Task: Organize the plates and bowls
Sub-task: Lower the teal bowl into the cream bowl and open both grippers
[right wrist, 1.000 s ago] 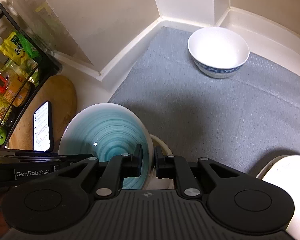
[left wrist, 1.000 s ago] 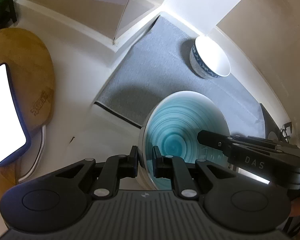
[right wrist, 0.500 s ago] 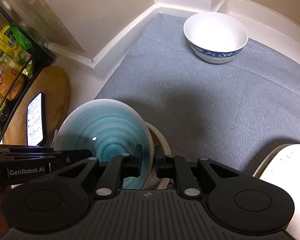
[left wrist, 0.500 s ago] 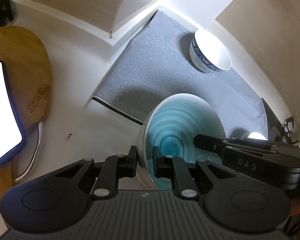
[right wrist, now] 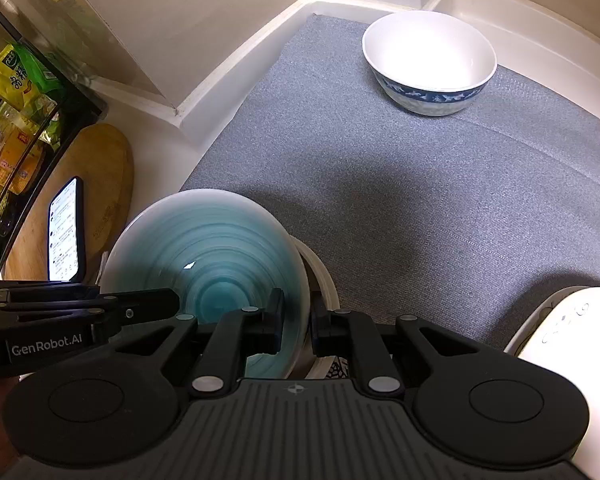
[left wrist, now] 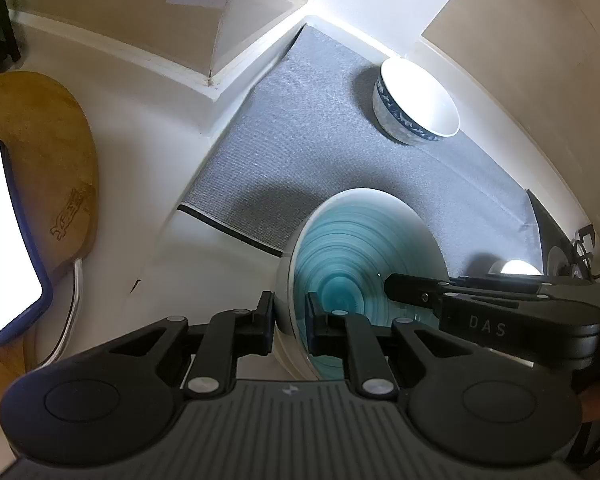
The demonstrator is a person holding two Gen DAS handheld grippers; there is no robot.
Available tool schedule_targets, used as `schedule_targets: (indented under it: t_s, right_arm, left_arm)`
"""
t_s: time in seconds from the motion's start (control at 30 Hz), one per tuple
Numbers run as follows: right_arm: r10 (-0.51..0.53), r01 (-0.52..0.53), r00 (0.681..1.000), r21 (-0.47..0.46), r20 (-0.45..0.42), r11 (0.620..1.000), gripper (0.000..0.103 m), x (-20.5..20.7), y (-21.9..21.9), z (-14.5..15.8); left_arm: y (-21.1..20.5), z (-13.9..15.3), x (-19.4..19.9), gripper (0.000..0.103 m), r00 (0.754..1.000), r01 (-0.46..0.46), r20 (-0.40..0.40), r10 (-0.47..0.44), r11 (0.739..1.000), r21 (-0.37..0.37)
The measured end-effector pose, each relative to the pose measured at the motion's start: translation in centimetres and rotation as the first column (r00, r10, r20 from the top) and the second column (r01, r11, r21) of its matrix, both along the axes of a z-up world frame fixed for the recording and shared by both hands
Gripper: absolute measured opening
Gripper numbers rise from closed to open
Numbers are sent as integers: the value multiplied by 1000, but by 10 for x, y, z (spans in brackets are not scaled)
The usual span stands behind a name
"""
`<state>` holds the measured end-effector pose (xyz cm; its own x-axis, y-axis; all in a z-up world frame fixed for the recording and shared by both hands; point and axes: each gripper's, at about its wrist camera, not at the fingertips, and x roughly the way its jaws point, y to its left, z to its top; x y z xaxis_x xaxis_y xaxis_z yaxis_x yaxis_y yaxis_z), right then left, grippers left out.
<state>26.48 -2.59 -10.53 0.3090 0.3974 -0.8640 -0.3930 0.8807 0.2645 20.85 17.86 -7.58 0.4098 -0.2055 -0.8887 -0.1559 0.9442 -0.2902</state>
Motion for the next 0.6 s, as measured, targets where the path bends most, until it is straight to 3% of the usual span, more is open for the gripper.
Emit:
schedule_targets:
  t_s: [0.37, 0.6]
  right_arm:
    - [32, -32, 999, 1, 4, 1000, 17, 1, 0, -2]
    - [33, -33, 999, 13, -2, 999, 17, 2, -1, -3]
  left_arm:
    - [-10, -1, -2, 25, 999, 17, 28, -18, 999, 46]
    - [0, -5, -8, 24, 999, 28, 37, -27, 999, -16]
